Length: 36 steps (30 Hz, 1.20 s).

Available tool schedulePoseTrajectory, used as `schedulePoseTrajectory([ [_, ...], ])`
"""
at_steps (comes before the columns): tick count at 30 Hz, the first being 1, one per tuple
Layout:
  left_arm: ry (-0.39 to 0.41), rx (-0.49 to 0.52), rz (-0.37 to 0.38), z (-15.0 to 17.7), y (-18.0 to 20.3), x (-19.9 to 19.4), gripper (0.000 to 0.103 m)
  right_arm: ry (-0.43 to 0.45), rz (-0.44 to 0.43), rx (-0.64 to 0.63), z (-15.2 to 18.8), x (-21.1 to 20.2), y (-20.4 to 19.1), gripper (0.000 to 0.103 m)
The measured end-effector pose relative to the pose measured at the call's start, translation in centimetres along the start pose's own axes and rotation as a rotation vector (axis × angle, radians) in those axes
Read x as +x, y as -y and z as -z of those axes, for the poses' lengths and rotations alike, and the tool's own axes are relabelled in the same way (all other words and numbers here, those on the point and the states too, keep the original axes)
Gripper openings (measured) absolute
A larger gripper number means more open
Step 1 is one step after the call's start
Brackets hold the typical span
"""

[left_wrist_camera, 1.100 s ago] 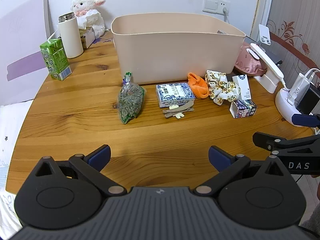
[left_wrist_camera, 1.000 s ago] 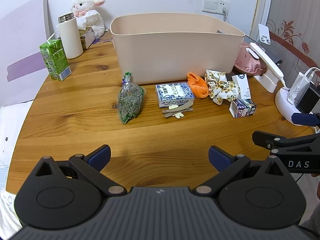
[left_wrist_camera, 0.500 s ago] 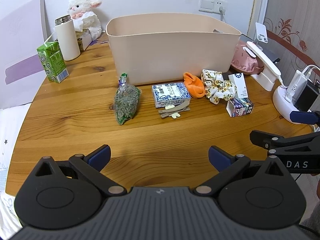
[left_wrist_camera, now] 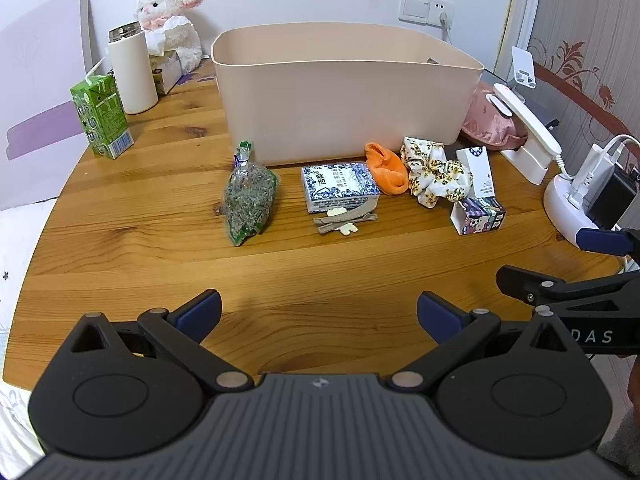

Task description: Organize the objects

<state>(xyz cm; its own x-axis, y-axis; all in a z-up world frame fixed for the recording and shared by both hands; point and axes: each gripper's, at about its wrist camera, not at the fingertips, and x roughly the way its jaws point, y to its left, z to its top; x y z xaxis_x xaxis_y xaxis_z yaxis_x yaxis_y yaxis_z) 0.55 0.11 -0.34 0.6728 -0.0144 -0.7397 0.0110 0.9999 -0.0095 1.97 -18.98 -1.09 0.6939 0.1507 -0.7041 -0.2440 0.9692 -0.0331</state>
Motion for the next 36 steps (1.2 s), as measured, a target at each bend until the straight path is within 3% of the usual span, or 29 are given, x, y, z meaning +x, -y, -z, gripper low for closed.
schedulePoseTrajectory([
  [36,-0.016,-0.022,0.008,-0.6,-1.4,0.4,0.103,0.004,-0.001,-0.003,-0.9,0.6,-0.5,0.103],
])
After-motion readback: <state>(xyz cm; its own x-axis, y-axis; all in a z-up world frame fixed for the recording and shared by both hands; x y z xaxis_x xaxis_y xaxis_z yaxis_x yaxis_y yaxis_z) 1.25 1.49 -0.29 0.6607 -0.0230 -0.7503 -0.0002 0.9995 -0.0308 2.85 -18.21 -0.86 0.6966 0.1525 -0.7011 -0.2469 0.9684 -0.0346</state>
